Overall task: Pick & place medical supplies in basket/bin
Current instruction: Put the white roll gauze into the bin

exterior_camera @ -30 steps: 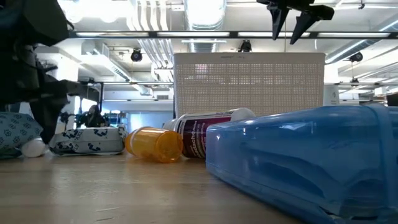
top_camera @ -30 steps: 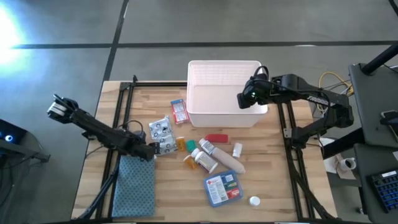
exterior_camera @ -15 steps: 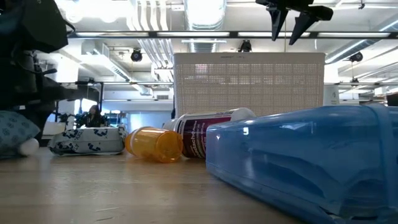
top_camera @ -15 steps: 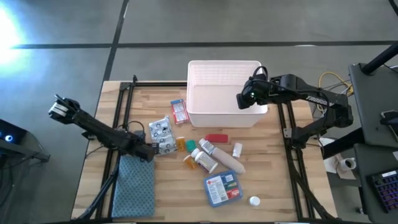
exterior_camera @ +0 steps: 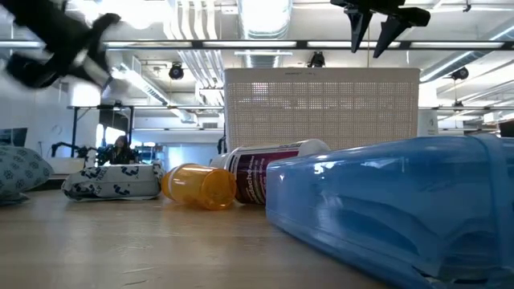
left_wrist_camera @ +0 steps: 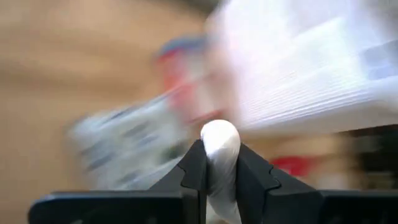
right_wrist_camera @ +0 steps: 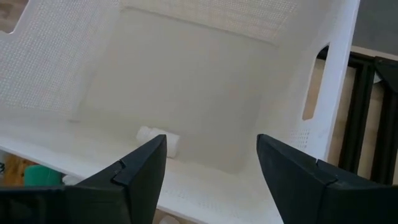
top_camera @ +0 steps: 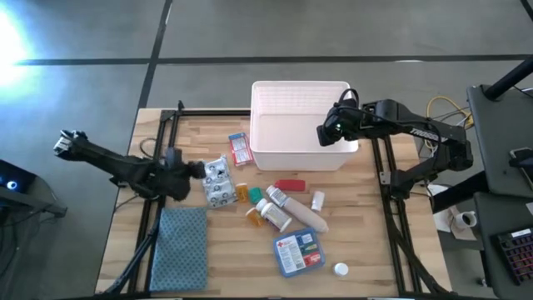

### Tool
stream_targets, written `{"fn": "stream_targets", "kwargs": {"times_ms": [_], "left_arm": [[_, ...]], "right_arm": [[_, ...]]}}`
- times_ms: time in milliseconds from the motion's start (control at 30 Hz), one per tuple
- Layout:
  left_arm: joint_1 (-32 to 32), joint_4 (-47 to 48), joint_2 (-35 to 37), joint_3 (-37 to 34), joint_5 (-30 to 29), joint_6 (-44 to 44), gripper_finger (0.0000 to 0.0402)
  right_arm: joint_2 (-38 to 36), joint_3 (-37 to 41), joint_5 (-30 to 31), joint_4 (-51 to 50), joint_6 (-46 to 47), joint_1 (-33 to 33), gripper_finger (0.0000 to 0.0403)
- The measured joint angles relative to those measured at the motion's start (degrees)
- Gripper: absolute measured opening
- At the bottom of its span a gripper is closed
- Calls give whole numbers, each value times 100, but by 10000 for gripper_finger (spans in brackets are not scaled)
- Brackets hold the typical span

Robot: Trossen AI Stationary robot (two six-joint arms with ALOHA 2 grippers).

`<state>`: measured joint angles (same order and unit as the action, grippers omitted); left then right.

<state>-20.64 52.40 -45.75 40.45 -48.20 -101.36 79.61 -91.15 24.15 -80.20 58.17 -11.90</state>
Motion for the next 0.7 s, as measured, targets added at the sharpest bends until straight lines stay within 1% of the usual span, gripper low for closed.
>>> {"fn": "stream_targets", "kwargs": {"times_ms": [67,133,167,200,233,267,300,333,367,433,467,533,567,600,633,700], "left_arm": [[-4,-830,89,320,-715,1066,36],[67,-2345,13,509,-1163,2644,37],[160,-3312,-83,544,-1223,3675,37],[301,-4313,-248,548,-1072,4875,37],[509,-5271,-456,559,-671,6061,38],[769,-6066,-668,601,-82,7190,38],[1085,-6533,-909,695,563,8016,38],[1467,-6633,-1151,860,1077,8397,39],[1885,-6467,-1386,1061,1470,8461,40],[2785,-5795,-1853,1509,2260,8306,42],[3225,-5538,-2105,1759,2901,8216,43],[3992,-5229,-2657,2266,4538,8173,43],[4243,-5080,-2966,2531,5326,8220,43],[4411,-4932,-3296,2797,5922,8344,44],[4534,-4702,-3629,3106,6334,8484,44],[4702,-4013,-4208,3727,6496,8741,50]], "right_arm": [[0,0,0,0,-11,0,237],[0,0,-1,-2,-13,0,237],[0,0,-1,0,-15,0,237],[2,0,1,0,-15,0,238],[2,0,-1,0,-17,0,238],[2,0,-1,2,-22,0,239],[2,0,-1,2,-32,0,240],[2,0,-3,2,-39,0,240],[1,0,-19,2,-80,0,239],[-27,0,-212,-9,-283,-2,239],[-44,0,-359,-39,-380,-3,238],[-109,0,-632,-110,-514,1,238],[-133,-6,-713,-160,-541,19,239],[-164,-9,-756,-224,-541,57,239],[-188,-9,-753,-282,-501,97,241],[-230,-9,-751,-363,-422,167,244]]}}
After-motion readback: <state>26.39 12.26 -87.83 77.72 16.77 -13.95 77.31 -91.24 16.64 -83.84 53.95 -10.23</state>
